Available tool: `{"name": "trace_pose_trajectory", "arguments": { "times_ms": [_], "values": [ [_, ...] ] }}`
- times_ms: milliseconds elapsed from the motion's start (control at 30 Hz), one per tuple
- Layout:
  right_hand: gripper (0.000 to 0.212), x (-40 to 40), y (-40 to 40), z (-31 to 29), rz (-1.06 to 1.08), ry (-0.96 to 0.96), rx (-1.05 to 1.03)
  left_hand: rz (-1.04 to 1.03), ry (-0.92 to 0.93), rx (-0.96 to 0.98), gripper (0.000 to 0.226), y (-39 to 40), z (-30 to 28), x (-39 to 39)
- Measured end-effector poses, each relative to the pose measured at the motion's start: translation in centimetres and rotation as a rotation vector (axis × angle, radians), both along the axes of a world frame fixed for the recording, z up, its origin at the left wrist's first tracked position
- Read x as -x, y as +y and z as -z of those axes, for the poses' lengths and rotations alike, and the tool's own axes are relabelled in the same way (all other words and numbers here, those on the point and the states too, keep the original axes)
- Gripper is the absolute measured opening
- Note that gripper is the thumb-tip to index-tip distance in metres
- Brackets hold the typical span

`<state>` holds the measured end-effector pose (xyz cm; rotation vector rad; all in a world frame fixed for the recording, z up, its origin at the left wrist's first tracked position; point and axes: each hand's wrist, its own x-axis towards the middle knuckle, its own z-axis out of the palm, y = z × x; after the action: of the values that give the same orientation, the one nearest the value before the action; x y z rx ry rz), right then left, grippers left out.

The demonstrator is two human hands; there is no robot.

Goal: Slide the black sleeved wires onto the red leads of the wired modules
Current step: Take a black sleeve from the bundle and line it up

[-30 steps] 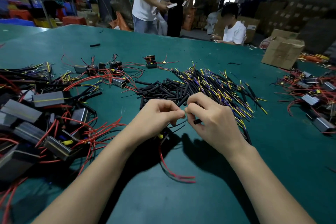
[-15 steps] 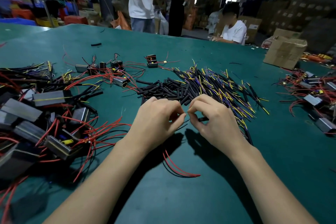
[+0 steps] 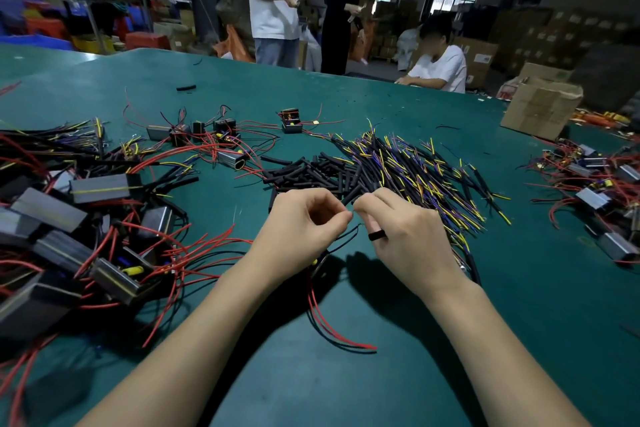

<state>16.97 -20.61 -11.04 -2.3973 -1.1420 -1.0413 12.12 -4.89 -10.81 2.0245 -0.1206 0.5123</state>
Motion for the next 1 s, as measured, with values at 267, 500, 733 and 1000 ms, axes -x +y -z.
{"name": "trace_pose_trajectory", "arguments": {
  "times_ms": [267, 500, 733, 1000],
  "values": [
    [0.036, -1.7, -0.8, -1.1, -0.127, 0.876, -0.949, -0.075, -0.033, 0.039, 0.007, 0.0, 0.4, -0.3],
    [0.034, -1.0, -0.2, -1.1, -0.273, 1.331, -1.270, -0.008, -0.049, 0.037, 0.007, -0.2, 0.3, -0.1],
    [0.028, -0.9, 0.4, -0.8, -0.247, 1.455, -1.312, 0.024, -0.053, 0.046, 0.008, -0.1, 0.4, -0.2],
    [0.030, -1.0, 0.4, -0.4, -0.262, 1.511, -1.269, 0.038, -0.042, 0.065, 0.011, -0.1, 0.3, -0.1]
  ]
}}
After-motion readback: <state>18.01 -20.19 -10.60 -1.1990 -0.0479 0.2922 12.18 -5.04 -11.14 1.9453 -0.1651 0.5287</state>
